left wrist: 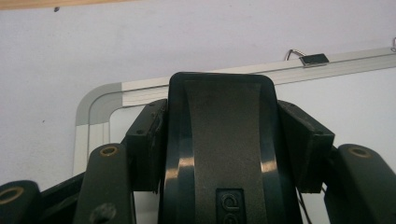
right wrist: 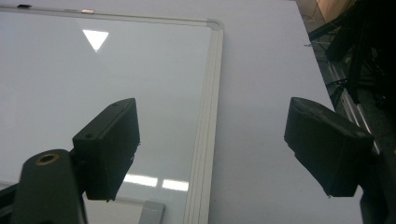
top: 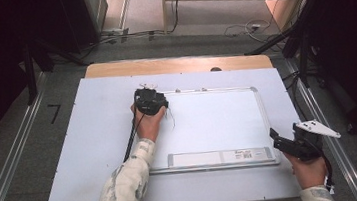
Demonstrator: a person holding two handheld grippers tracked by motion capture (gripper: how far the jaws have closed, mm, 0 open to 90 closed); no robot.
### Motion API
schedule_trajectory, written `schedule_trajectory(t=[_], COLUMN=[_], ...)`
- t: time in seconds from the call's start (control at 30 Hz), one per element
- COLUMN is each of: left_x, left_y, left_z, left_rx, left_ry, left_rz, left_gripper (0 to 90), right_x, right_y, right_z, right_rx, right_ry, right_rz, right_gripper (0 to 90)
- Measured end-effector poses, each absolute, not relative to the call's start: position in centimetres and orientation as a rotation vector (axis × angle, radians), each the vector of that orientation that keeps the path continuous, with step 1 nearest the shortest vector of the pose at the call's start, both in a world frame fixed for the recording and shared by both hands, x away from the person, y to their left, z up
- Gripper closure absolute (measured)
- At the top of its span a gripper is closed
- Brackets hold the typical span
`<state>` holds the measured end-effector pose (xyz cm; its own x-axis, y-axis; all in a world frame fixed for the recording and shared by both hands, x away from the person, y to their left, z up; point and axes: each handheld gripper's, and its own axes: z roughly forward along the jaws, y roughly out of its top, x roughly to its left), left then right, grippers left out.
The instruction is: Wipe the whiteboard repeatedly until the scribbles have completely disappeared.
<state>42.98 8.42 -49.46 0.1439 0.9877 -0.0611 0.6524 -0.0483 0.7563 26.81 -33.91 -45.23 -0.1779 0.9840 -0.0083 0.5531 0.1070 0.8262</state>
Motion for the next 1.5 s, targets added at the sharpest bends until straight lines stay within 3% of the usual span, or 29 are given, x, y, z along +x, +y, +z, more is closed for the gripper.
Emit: schedule_trajectory(t=[0.83,1.5], left_x=[41.9,38.7], left_y=[4.8,2.5], left_z=[-49.5,-49.6], left_rx=[1.838,1.864], left_ry=[1.486,1.438], left_rz=[0.627,0.595], left_gripper=[40.7,40.6], right_x=[26.8,26.8], right_y=[-33.9,-33.9], right_z=[-45.2,-45.2], right_rx=[1.5,1.5], right_ry=[1.799,1.8], right_rz=[0.948,0.942], right_gripper=[17.0,17.0])
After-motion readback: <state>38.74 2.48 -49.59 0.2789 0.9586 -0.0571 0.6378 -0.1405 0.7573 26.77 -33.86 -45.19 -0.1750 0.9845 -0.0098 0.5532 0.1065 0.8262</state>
